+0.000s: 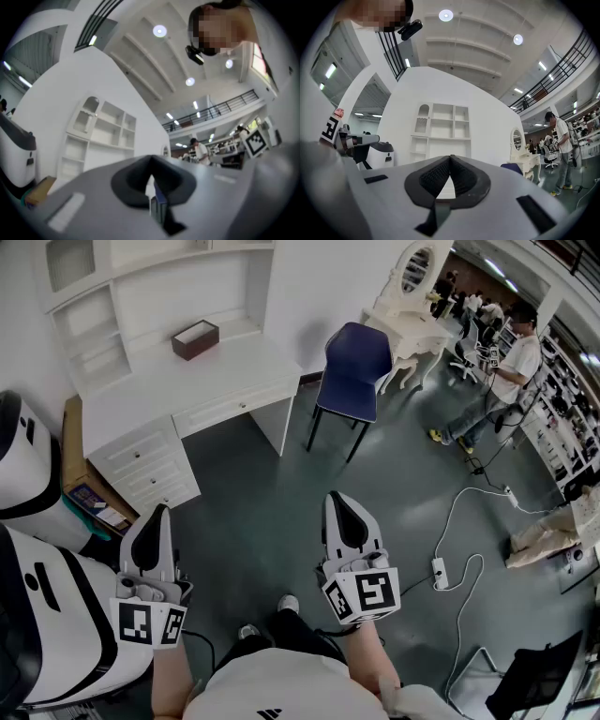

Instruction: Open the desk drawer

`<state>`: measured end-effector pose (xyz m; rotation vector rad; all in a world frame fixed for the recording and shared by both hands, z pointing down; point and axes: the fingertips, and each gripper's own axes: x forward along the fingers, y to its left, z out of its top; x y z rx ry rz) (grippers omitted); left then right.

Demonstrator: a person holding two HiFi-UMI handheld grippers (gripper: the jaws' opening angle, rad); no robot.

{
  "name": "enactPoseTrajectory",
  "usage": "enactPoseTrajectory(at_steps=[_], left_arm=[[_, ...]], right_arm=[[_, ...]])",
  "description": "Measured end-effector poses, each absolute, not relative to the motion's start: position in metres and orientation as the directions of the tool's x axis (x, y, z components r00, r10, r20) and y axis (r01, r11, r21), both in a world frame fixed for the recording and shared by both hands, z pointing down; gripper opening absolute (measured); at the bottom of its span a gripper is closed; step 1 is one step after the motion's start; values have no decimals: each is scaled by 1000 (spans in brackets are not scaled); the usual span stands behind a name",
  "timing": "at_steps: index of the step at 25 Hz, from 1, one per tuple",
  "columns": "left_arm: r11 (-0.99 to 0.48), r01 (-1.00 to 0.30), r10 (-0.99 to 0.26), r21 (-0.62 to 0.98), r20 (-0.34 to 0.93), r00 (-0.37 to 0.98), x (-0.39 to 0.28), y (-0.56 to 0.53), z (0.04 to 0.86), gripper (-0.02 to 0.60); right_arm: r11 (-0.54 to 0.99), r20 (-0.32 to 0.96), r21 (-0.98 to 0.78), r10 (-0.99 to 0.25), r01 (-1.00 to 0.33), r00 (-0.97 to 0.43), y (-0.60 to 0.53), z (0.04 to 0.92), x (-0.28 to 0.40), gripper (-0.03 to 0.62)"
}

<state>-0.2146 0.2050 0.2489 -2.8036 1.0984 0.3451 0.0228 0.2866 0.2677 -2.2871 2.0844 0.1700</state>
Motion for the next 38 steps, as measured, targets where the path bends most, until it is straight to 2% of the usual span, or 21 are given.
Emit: enactPoseTrajectory(at_steps=[19, 38], left_arm=[[-711, -703, -677, -3, -268, 685, -214, 186, 249, 5], [-652, -759, -718, -11, -312, 622, -152, 154, 232, 5]], right_arm=[[-58, -125, 48, -991, -997, 52, 261, 264, 25, 2], [3, -171, 33, -985, -999, -9, 212, 253, 97, 2]])
